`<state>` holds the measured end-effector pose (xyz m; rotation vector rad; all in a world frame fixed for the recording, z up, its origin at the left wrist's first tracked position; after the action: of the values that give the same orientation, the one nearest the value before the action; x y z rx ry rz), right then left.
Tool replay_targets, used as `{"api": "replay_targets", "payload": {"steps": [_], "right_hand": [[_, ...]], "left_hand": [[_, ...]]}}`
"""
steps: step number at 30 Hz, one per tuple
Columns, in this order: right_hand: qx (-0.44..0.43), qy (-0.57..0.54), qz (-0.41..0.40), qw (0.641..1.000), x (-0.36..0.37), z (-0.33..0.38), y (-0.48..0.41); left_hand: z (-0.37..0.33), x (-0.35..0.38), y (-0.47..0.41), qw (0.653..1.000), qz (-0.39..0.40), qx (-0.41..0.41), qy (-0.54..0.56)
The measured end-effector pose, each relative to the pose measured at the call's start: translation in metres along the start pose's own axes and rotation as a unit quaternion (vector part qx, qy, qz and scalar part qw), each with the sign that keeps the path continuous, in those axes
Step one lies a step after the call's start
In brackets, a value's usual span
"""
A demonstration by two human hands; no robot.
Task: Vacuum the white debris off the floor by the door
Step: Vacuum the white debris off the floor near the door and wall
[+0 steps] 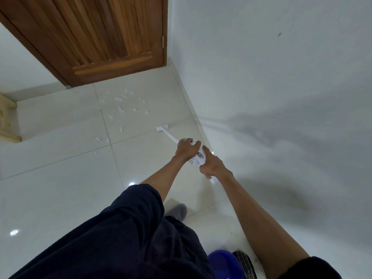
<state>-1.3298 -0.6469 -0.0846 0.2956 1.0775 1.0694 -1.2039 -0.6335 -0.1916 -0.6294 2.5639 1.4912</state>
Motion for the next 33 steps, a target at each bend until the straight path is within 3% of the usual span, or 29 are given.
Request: {"api": "replay_targets", "payload": {"steps": [11, 18, 24, 33], "right_hand": [[0.032, -0.008, -0.032, 0.999, 0.004, -0.016, 0.024], [0.08, -0.072, -0.068, 0.992, 0.038, 0.008, 0.036], [0.126, -0.118, -0.102, 0.98, 0.078, 0.029, 0.049], [0.166, -0.164, -0.141, 0.962, 0.122, 0.061, 0.061]], "left_hand": [[-0.002, 0.024, 0.012, 0.997, 0.03, 0.022, -0.061], [0.015, 0.009, 0.017, 0.987, 0.075, 0.042, -0.137], [0.035, 0.001, 0.02, 0.96, 0.11, 0.082, -0.246], [0.066, -0.018, 0.02, 0.932, 0.144, 0.102, -0.318]]}}
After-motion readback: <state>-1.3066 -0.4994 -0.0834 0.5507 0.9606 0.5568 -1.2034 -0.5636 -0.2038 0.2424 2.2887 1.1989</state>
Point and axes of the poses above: each hand's wrist, its own y-axis away from the middle knuckle, its own x-axis out of the palm, z = x × y, the point moved 10 cm from there along -y, towards the middle knuckle, and after that the axes turned 13 degrees about -x, right-handed, at the moved point
